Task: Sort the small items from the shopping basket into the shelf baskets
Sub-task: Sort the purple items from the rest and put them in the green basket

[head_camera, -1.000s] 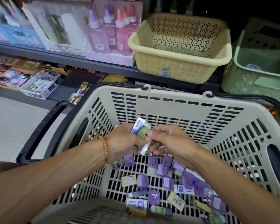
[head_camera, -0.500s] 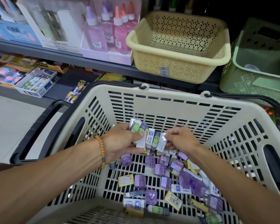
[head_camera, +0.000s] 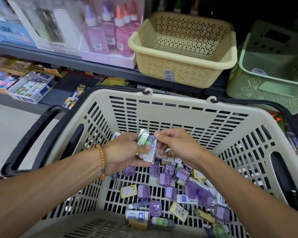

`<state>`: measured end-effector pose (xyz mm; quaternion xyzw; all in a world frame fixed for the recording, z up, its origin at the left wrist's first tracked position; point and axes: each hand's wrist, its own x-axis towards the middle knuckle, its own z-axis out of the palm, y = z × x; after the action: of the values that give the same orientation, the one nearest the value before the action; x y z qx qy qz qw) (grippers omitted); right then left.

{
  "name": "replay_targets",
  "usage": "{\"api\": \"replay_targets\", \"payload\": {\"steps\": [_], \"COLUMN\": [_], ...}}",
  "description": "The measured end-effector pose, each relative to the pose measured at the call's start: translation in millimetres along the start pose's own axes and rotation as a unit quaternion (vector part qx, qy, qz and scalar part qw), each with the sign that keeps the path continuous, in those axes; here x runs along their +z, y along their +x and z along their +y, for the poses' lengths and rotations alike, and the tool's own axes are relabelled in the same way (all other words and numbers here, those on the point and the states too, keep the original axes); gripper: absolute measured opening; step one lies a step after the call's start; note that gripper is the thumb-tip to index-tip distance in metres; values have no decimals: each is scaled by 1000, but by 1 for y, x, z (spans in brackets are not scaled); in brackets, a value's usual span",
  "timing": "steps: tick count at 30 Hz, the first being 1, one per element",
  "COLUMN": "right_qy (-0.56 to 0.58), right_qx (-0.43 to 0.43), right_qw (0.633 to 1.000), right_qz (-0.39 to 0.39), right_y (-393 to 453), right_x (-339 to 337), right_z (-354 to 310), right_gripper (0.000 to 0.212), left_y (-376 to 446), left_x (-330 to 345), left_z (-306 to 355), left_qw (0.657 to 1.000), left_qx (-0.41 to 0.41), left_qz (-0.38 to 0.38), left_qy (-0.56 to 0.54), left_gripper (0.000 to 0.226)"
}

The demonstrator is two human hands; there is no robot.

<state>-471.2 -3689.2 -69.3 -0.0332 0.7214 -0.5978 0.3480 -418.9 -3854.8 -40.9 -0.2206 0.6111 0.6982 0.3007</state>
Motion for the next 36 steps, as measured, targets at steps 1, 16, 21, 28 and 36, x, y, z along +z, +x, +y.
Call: {"api": "replay_targets", "payload": {"steps": [1,16,21,28,36], "right_qy": [20,-96,-37,-64,-40], "right_qx": [7,75,127,31,24], "right_qw": [1000,984,980,992,999], "right_qz": [-18,129,146,106,23], "right_y": [-1,-1,4,-4,-6], "right_x": [-2,-45,-41,-28,-31], "right_z": [0,24,39,16,0], "right_gripper": [32,23,15,26,9], "left_y": [0,6,7,7,8], "left_x": [1,0,2,3,4], "left_z": [0,-2,-2,-3,-6], "left_qw": [1000,998,999,999,1000], "left_qx": [1,-11,-1,4,8], "left_qz": [-2,63,51,31,21], "left_qy": [-3,12,-16,-22,17], "left_gripper": [21,13,16,20,17]}}
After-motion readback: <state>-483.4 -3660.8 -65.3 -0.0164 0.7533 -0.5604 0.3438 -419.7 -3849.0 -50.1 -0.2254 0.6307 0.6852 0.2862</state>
